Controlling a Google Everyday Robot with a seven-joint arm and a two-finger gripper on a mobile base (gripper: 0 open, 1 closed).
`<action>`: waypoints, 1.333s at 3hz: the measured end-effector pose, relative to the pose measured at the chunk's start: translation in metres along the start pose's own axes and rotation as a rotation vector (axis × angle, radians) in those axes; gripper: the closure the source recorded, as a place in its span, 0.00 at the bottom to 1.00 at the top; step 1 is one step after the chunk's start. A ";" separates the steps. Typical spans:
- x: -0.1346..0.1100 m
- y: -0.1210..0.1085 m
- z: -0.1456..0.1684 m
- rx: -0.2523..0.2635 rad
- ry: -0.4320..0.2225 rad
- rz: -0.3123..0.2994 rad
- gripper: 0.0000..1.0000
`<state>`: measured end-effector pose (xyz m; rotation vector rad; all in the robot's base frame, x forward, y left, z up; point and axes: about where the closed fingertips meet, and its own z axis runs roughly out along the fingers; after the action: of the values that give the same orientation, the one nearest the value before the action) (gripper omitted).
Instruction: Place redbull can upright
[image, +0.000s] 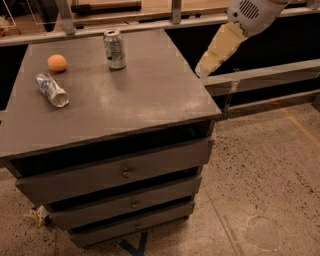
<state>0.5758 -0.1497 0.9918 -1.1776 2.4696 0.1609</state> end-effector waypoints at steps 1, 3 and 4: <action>-0.021 0.022 0.004 -0.068 -0.045 0.028 0.00; -0.085 0.075 0.019 -0.184 -0.121 0.092 0.00; -0.115 0.101 0.024 -0.219 -0.152 0.096 0.00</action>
Offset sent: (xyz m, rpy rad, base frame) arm -0.0135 0.1164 0.0156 0.2488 0.1143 -0.0134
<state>0.5710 0.0045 1.0092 -1.0876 2.4203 0.5401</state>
